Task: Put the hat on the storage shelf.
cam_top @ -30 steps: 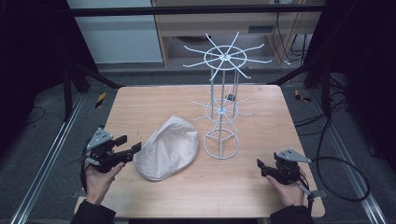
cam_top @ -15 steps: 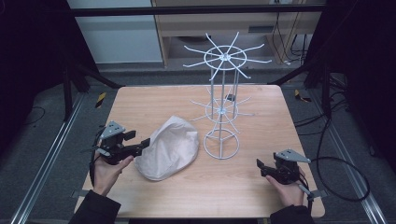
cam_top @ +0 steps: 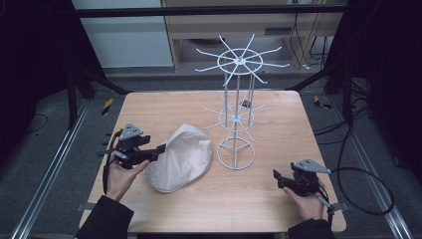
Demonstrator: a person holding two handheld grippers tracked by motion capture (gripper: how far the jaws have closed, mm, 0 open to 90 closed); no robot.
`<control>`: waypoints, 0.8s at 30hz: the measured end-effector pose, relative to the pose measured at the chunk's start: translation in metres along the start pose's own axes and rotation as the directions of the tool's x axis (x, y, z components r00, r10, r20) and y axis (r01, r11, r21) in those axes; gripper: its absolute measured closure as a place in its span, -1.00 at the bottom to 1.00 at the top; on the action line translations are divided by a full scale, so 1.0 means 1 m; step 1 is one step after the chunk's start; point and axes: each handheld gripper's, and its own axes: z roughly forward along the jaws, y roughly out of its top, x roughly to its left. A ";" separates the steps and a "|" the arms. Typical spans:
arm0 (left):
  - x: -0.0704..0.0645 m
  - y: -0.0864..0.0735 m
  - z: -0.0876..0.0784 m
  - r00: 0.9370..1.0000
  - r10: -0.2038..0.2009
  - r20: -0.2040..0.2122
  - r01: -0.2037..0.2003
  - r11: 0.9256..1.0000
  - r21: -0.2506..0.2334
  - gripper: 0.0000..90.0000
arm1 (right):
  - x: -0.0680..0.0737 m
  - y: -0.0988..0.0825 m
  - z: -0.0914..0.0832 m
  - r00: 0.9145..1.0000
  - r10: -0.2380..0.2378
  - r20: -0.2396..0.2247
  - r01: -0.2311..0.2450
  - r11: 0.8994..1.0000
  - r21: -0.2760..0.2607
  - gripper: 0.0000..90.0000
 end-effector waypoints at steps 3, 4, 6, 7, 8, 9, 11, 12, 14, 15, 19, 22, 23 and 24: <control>-0.001 0.003 0.006 1.000 0.006 0.000 -0.006 1.000 0.016 -0.29 | 0.000 0.000 0.000 1.000 -0.001 0.001 0.001 1.000 0.000 -0.39; -0.001 0.005 0.007 1.000 0.012 -0.001 -0.012 1.000 0.024 -0.29 | 0.000 0.000 0.000 1.000 -0.002 0.001 0.002 1.000 0.000 -0.39; -0.002 0.007 0.010 1.000 0.013 0.000 -0.013 1.000 0.028 -0.29 | 0.000 0.000 0.000 1.000 -0.001 0.001 0.001 1.000 0.001 -0.39; -0.003 0.009 0.013 1.000 0.023 0.001 -0.023 0.999 0.038 -0.29 | 0.001 0.000 0.000 1.000 -0.001 -0.002 0.001 1.000 0.000 -0.38; -0.003 0.009 0.013 1.000 0.023 0.001 -0.023 0.999 0.038 -0.29 | 0.001 0.000 0.000 1.000 0.000 -0.003 0.000 1.000 -0.001 -0.38; -0.004 0.012 0.017 1.000 0.029 0.005 -0.029 0.999 0.043 -0.28 | 0.001 0.000 0.000 1.000 0.001 -0.004 -0.001 1.000 -0.001 -0.37; -0.005 0.013 0.019 0.999 0.032 0.007 -0.033 0.998 0.046 -0.27 | 0.001 0.000 -0.001 1.000 0.008 -0.009 -0.008 1.000 0.002 -0.36; -0.005 0.013 0.020 0.999 0.032 0.008 -0.033 0.998 0.048 -0.27 | 0.001 0.000 -0.001 1.000 0.008 -0.009 -0.008 1.000 0.002 -0.36; -0.006 0.014 0.024 0.999 0.040 0.009 -0.041 0.997 0.062 -0.27 | 0.000 0.000 0.000 1.000 -0.001 -0.006 0.001 1.000 0.000 -0.34; -0.006 0.015 0.026 0.999 0.047 0.007 -0.047 0.997 0.068 -0.27 | 0.000 0.000 0.000 1.000 -0.001 -0.006 0.001 1.000 0.000 -0.34; -0.008 0.016 0.034 0.998 0.067 0.002 -0.067 0.994 0.085 -0.22 | 0.001 0.000 0.000 1.000 -0.008 -0.013 0.008 1.000 0.004 -0.31; -0.010 0.017 0.038 0.997 0.081 0.000 -0.081 0.992 0.096 -0.21 | 0.001 0.000 0.001 1.000 -0.008 -0.016 0.008 1.000 0.005 -0.30; -0.010 0.017 0.041 0.996 0.091 -0.002 -0.091 0.990 0.105 -0.21 | 0.001 0.000 0.000 1.000 -0.006 -0.018 0.006 1.000 0.005 -0.29; -0.010 0.017 0.041 0.996 0.091 -0.002 -0.091 0.990 0.105 -0.20 | 0.001 0.000 0.000 1.000 -0.006 -0.018 0.006 1.000 0.005 -0.29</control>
